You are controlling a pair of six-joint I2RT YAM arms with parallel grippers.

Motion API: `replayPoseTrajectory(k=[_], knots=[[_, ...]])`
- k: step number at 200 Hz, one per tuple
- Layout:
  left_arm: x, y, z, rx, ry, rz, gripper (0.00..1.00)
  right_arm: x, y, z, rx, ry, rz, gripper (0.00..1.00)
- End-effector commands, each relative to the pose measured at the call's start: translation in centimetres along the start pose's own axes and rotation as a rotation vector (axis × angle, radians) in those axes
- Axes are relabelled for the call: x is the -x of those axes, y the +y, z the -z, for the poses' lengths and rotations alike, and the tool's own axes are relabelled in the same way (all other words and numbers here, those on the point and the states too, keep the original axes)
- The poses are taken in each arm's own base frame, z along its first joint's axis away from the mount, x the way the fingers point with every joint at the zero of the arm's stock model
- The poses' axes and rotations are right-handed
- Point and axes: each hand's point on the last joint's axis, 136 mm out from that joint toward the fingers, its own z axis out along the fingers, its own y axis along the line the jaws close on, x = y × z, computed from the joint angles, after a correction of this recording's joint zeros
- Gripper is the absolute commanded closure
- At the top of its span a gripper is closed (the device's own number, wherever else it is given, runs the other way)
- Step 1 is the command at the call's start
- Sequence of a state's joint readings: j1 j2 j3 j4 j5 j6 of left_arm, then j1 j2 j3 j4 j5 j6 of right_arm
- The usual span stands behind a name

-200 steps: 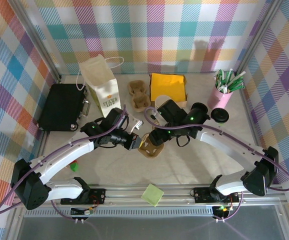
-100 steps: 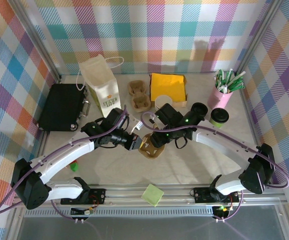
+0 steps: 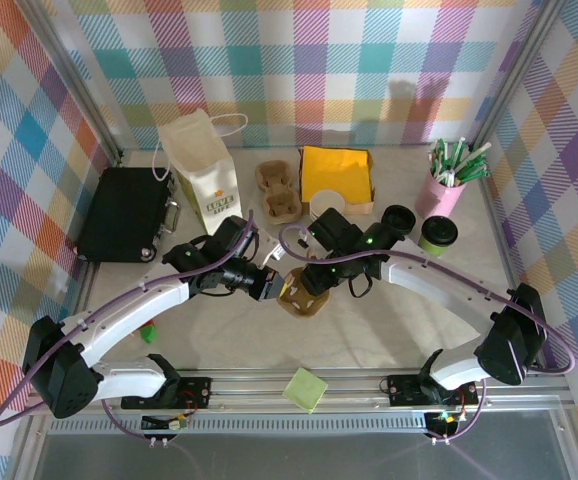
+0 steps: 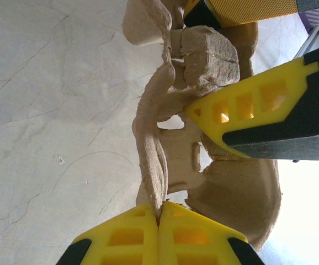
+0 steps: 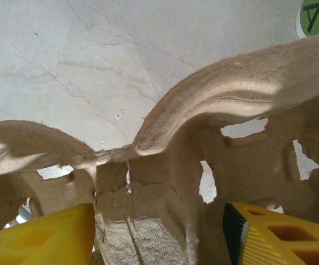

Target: Pack the takeout coffee

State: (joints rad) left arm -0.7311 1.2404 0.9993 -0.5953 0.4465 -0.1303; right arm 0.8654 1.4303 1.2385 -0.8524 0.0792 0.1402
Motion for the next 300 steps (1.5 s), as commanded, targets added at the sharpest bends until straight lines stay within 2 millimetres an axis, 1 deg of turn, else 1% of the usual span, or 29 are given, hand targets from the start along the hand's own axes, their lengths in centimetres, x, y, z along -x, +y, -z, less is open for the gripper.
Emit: replayPoseTrajectory(k=[1, 101, 117, 140, 149, 161, 166, 171, 195, 212, 226, 251, 282, 300], knots=[[1.0, -0.9, 0.3, -0.03, -0.02, -0.02, 1.0, -0.2, 0.0, -0.5, -0.012, 0.009, 0.019, 0.36], [1.7, -1.6, 1.1, -0.047, -0.054, -0.018, 1.0, -0.1, -0.1, -0.4, -0.017, 0.002, 0.012, 0.5], [1.9, -1.9, 1.4, -0.053, -0.066, -0.02, 1.0, -0.3, -0.2, -0.4, -0.02, 0.002, 0.011, 0.52], [2.4, -2.3, 2.1, -0.057, -0.09, -0.023, 0.99, -0.3, -0.3, -0.2, -0.025, -0.001, 0.014, 0.58], [2.6, -2.6, 2.5, -0.063, -0.103, -0.028, 0.99, -0.3, -0.3, -0.1, -0.028, -0.005, 0.016, 0.59], [2.9, -3.0, 3.0, -0.068, -0.118, -0.031, 0.94, -0.3, -0.4, 0.1, -0.033, -0.008, 0.017, 0.59], [3.1, -3.1, 3.2, -0.067, -0.124, -0.032, 0.9, -0.3, -0.5, 0.2, -0.034, -0.009, 0.019, 0.59], [3.2, -3.1, 3.5, -0.064, -0.132, -0.032, 0.83, -0.3, -0.5, 0.2, -0.037, -0.012, 0.019, 0.59], [4.0, -3.5, 5.1, -0.043, -0.174, -0.039, 0.62, -0.2, -0.7, 0.7, -0.047, -0.024, 0.023, 0.6], [4.8, -3.6, 6.6, -0.004, -0.219, -0.04, 0.52, -0.3, -0.8, 0.8, -0.054, -0.025, 0.024, 0.6], [5.7, -2.9, 8.1, 0.073, -0.263, -0.024, 0.45, -0.4, -1.0, 0.9, -0.066, -0.023, 0.024, 0.6], [7.4, -1.4, 11.3, 0.217, -0.335, 0.018, 0.4, -0.7, -1.2, 1.2, -0.072, -0.017, 0.023, 0.6], [9.6, -0.4, 14.7, 0.312, -0.406, 0.072, 0.38, -0.9, -1.2, 1.8, -0.072, -0.033, 0.025, 0.6], [10.7, 0.7, 16.4, 0.368, -0.448, 0.131, 0.37, -0.9, -1.3, 2.2, -0.074, -0.044, 0.028, 0.6]])
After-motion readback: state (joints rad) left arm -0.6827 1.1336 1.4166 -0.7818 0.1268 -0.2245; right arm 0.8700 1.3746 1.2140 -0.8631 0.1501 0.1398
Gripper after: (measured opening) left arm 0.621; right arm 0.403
